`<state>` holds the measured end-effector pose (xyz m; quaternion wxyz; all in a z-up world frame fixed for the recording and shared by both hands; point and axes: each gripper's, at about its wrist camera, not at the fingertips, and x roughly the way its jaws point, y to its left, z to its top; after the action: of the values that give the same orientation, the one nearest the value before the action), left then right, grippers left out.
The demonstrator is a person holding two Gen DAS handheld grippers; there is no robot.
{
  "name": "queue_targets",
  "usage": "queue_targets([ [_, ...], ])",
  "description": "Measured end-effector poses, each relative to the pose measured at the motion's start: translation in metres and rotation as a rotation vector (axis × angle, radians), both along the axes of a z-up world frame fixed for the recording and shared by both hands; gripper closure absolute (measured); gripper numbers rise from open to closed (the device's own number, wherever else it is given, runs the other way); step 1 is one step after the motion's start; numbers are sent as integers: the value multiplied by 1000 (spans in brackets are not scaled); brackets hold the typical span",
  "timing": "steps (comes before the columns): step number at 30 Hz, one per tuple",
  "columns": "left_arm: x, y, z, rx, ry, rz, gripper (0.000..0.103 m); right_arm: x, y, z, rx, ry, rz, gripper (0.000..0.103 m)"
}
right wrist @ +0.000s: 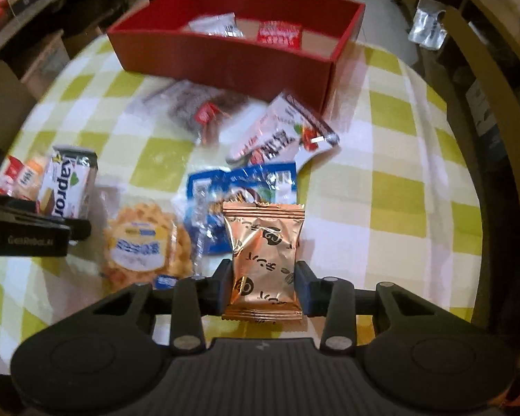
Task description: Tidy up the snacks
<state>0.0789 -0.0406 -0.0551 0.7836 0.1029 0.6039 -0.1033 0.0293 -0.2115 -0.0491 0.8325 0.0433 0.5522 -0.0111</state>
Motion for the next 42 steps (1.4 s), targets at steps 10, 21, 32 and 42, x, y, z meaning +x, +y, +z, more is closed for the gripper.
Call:
queue_targets([
  [10,-6,-3,23,-53,-45,13,38,9,17,17,-6,-52,32,58],
  [21,16,-16,42,-88,-110,40,38,33,8,34,5,-119,-15,58],
  [32,38,-23,51,-35,-184,46,38,58,6,41,-11,-153,-30,58],
  [42,54,-42,57,-7,-243,22,38,83,-7,48,-36,-187,-56,58],
])
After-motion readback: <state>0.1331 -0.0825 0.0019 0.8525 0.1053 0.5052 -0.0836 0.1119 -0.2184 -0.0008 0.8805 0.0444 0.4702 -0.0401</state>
